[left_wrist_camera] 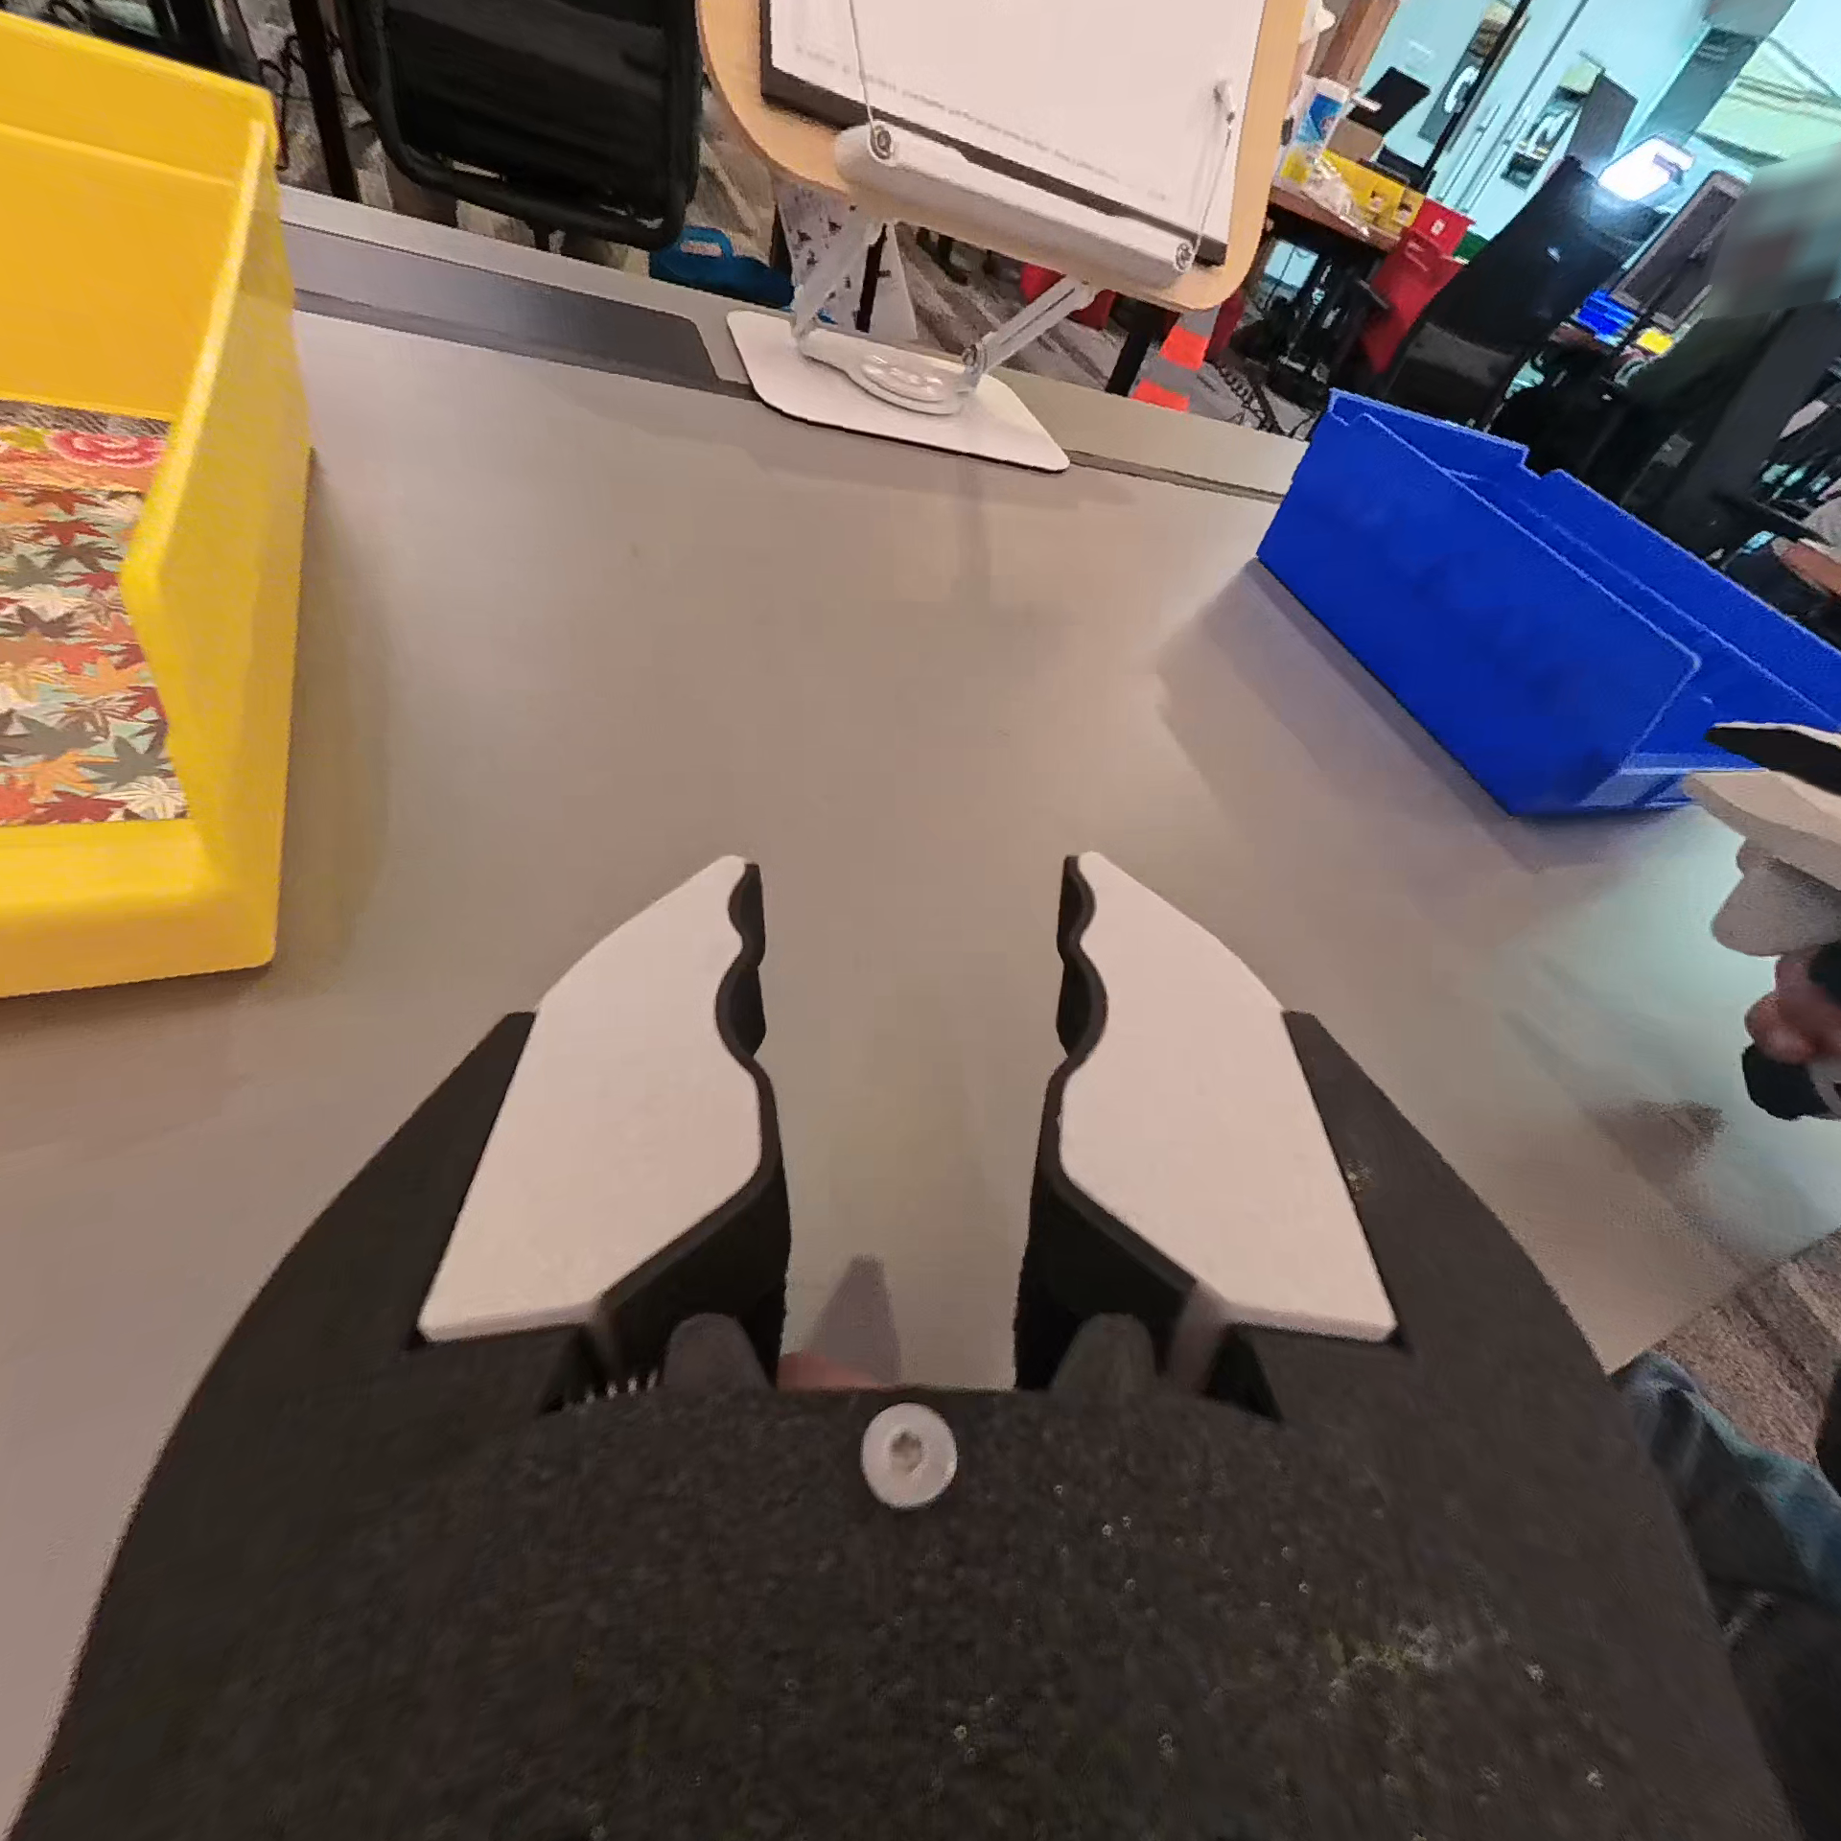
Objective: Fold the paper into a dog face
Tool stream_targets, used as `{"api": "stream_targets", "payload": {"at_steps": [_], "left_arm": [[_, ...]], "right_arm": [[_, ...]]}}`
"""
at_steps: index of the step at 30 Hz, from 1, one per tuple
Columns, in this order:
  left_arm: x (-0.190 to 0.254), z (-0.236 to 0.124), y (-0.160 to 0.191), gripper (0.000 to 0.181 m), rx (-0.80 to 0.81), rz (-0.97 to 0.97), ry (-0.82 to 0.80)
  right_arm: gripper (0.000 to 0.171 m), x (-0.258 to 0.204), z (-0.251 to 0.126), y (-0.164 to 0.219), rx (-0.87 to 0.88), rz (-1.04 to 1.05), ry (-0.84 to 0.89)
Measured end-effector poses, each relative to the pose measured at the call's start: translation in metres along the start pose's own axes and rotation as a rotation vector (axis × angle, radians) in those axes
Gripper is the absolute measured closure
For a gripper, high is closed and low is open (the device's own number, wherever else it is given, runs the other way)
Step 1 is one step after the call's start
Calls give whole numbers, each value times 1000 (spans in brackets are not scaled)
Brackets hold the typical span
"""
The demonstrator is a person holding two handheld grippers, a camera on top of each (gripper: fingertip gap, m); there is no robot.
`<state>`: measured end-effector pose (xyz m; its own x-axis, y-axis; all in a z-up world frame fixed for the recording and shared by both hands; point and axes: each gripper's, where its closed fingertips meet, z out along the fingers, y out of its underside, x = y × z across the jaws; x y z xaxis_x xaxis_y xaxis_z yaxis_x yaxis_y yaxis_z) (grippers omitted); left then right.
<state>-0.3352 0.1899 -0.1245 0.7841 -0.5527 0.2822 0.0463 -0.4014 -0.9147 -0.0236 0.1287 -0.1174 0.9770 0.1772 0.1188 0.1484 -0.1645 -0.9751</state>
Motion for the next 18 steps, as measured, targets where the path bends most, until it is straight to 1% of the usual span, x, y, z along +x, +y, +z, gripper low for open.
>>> {"api": "stream_targets", "payload": {"at_steps": [3, 7, 9, 11, 12, 14, 18], "left_arm": [[0, 1, 4, 119, -9, 25, 7], [-1, -1, 2, 117, -3, 20, 22], [2, -1, 1, 117, -12, 4, 56], [4, -7, -7, 117, -16, 13, 91], [1, -12, -15, 117, -16, 51, 94], [-19, -24, -38, 116, -38, 193, 44], [-95, -48, -94, 120, -93, 476, -152]], "right_arm": [[124, -4, 4, 4, -19, -24, -11], [124, -10, 7, 6, -32, -26, -34], [124, -12, 7, 6, -34, -31, -41], [124, -14, 8, 7, -41, -32, -47], [124, -14, 8, 8, -43, -32, -51], [124, -16, 8, 8, -47, -32, -61], [124, -21, 8, 10, -55, -41, -83]]}}
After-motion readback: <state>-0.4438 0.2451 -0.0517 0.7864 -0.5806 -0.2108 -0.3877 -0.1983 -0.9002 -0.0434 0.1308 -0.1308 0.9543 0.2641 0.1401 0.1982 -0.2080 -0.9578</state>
